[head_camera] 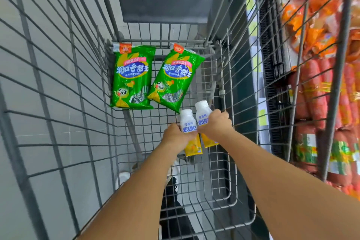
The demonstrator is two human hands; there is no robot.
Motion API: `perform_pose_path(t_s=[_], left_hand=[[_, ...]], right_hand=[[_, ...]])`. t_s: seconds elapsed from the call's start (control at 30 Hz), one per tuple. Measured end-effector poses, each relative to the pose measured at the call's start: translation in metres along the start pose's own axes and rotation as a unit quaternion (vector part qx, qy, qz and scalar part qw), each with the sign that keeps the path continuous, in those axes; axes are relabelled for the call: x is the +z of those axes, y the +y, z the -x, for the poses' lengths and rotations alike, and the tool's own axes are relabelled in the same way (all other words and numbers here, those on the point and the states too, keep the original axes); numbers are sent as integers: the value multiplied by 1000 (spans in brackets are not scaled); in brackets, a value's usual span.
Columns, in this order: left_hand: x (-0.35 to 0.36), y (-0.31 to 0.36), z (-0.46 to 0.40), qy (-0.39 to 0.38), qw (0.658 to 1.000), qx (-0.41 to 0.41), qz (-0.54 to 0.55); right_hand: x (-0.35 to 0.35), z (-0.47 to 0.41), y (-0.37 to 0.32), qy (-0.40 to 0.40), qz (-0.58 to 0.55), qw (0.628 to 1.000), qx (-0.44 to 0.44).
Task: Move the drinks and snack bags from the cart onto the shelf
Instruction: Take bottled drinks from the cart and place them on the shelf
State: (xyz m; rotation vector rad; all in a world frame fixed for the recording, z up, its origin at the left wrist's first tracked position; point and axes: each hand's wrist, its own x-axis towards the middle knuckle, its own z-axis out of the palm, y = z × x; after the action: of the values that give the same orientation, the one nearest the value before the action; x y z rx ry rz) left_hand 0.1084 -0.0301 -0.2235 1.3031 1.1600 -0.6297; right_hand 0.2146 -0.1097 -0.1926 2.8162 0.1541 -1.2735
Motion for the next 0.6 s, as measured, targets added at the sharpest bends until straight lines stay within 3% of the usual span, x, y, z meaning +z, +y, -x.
perform_pose_path(t_s=[0.13, 0.33, 0.6], left_hand=[[-4, -10, 11, -20, 999, -12, 32], [-35, 0, 46, -18, 998, 39, -35], [-110, 58, 155, -3, 980, 142, -140]], right_hand=[[1, 12, 5, -29, -25, 999, -28], [-16, 58, 4, -16, -58, 996, -63], [-82, 182, 3, 65, -160, 981, -93]])
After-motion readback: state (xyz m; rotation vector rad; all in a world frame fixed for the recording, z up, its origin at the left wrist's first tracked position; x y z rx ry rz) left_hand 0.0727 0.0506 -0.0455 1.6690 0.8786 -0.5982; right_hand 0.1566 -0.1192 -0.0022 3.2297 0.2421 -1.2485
